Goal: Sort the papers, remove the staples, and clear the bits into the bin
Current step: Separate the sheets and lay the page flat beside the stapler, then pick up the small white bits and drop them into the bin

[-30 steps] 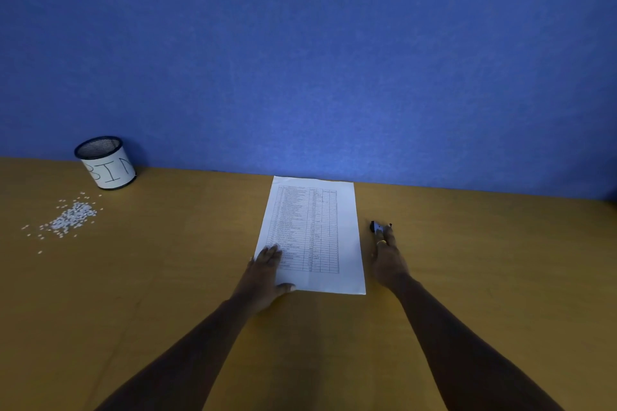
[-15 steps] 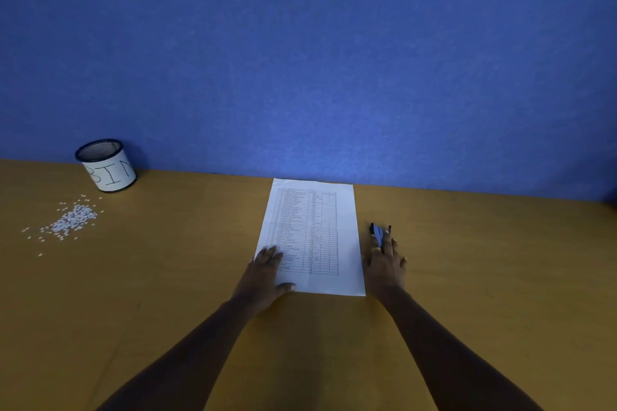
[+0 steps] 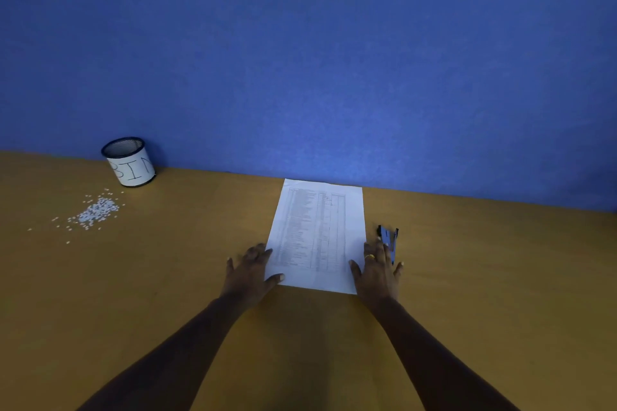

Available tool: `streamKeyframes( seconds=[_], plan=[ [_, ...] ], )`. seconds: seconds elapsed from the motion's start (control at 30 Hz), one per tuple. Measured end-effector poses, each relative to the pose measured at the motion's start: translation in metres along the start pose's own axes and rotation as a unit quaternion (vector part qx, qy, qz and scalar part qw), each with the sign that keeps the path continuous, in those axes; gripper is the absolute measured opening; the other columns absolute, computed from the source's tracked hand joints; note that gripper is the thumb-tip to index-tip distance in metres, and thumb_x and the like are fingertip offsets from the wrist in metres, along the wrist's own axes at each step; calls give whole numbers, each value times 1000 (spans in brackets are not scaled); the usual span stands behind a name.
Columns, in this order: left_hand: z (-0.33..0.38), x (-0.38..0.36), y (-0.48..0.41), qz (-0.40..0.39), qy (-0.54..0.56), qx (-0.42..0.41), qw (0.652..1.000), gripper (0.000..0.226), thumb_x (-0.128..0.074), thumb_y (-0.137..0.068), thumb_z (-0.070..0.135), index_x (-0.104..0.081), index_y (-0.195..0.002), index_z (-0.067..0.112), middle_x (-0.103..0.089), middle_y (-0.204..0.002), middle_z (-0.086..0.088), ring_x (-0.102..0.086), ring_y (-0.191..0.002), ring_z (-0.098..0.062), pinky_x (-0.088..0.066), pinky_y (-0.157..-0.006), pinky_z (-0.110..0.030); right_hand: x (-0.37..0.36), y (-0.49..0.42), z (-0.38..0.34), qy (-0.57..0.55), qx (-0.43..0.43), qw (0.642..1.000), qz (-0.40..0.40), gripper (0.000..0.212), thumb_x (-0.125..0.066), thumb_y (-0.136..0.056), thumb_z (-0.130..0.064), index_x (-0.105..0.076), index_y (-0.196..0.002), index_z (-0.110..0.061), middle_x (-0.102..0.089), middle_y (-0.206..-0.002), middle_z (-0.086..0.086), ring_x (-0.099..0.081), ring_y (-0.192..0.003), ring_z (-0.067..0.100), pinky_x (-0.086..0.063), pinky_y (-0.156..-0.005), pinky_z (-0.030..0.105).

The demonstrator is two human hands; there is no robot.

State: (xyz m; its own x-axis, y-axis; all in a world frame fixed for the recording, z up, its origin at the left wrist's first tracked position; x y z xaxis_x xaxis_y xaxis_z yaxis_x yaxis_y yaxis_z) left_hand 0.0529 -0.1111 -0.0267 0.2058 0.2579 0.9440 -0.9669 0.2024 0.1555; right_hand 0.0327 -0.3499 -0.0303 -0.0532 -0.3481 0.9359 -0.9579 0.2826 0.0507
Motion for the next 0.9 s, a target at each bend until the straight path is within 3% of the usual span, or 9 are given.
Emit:
streamKeyframes(
  seconds=[0.13,0.4,0.9],
  plan=[
    [-11,8,6,4,-3,14,1000,66,-43,-92,48,-19,-146,20,-11,-157,0,-9,-144,-18,-10,-112,-56,-1,1,-16,7,29,1000,-11,58,-34,-97,-43,-21,-146,-15,-7,-158,6,-1,-146,23,-4,-116,50],
    [-73,27,16,36,35,53,997,64,-48,-90,48,-27,-144,23,-10,-156,4,-10,-144,-13,-12,-113,-50,-13,3,-68,-1,80,996,-40,56,-31,-98,-41,-20,-146,-15,-11,-158,4,-3,-146,21,-2,-117,48],
    [-298,92,5,74,-2,82,994,60,-49,-90,46,-31,-142,23,-12,-156,2,-7,-144,-18,-13,-112,-48,-107,18,-272,-52,151,985,-62,57,-37,-97,-38,-22,-145,-11,-16,-156,5,-9,-146,21,-6,-118,37]
  ],
)
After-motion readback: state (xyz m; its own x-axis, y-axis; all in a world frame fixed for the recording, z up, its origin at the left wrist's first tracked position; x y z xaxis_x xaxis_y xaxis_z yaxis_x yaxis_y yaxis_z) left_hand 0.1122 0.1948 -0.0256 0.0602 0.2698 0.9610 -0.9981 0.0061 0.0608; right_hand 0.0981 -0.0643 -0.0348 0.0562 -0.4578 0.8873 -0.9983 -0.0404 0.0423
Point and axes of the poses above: each hand's wrist, its own y-axis away from the middle knuckle, its own x-axis out of the back of the hand, z = x × y, the point moved 4 cm from there along -y, towards the middle knuckle
